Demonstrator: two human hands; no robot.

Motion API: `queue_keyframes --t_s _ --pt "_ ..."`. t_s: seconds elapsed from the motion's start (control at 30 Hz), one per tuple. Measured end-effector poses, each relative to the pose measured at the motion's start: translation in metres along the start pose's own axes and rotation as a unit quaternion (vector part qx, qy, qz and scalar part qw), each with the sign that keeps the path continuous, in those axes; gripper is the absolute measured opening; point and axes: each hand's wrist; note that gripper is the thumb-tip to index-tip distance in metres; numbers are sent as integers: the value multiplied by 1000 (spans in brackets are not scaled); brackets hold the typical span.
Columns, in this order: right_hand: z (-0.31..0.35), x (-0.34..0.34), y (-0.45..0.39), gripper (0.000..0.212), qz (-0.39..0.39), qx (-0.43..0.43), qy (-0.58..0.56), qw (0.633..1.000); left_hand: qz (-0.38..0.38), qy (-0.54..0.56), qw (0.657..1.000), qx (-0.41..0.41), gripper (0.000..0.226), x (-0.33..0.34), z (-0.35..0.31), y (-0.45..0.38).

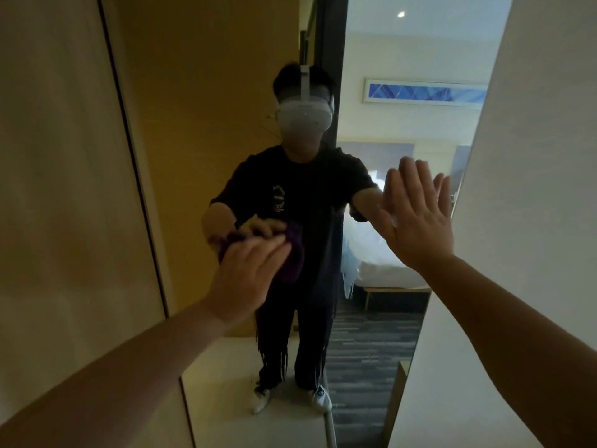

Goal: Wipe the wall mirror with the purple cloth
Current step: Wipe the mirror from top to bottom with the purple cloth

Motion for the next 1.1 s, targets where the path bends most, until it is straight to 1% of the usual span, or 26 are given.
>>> queue_keyframes --t_s 0.07,0.17,0.23,0.33,0.4,0.47,0.57,0.7,0.83,0.97,1.03,1.1 --pt "-6 3 1 66 9 -4 22 1000 -60 -14 998 -28 36 -25 9 -61" --pt "-5 7 -1 65 -15 -11 24 1000 -105 -37 993 -40 50 -63 21 -156" --pt "-8 11 -2 65 -26 -16 23 999 -100 -68 991 -50 51 -74 24 -203" --pt "-13 16 -3 65 -44 -32 22 998 -37 -126 990 -57 54 -61 19 -225" --pt "-14 20 -4 64 -58 -38 16 997 -18 -152 987 -52 57 -43 12 -211" --pt "-14 23 -4 63 -79 -41 8 996 -7 -160 987 -27 61 -23 2 -181" --pt "-15 26 -5 61 -106 -49 -1 993 9 -155 987 27 59 15 -20 -113" --pt "-15 29 -6 61 -122 -46 3 991 68 -163 982 71 65 74 -50 -11" --pt "-14 27 -5 62 -98 -39 6 994 102 -164 976 103 53 104 -75 59" --pt "-15 13 2 59 -69 -54 -31 996 106 -103 985 93 40 90 -80 52" --pt "-21 11 17 60 -39 -21 -45 998 100 -61 989 86 35 75 -81 33" --pt "-32 15 38 62 -14 24 -43 999 79 -26 995 60 35 58 -79 4"
Point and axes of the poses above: each hand's wrist, its own y-axis away from the middle knuckle, its own x-axis out of the palm, z = x × y, and after that the axes turned 12 degrees about z, right-handed
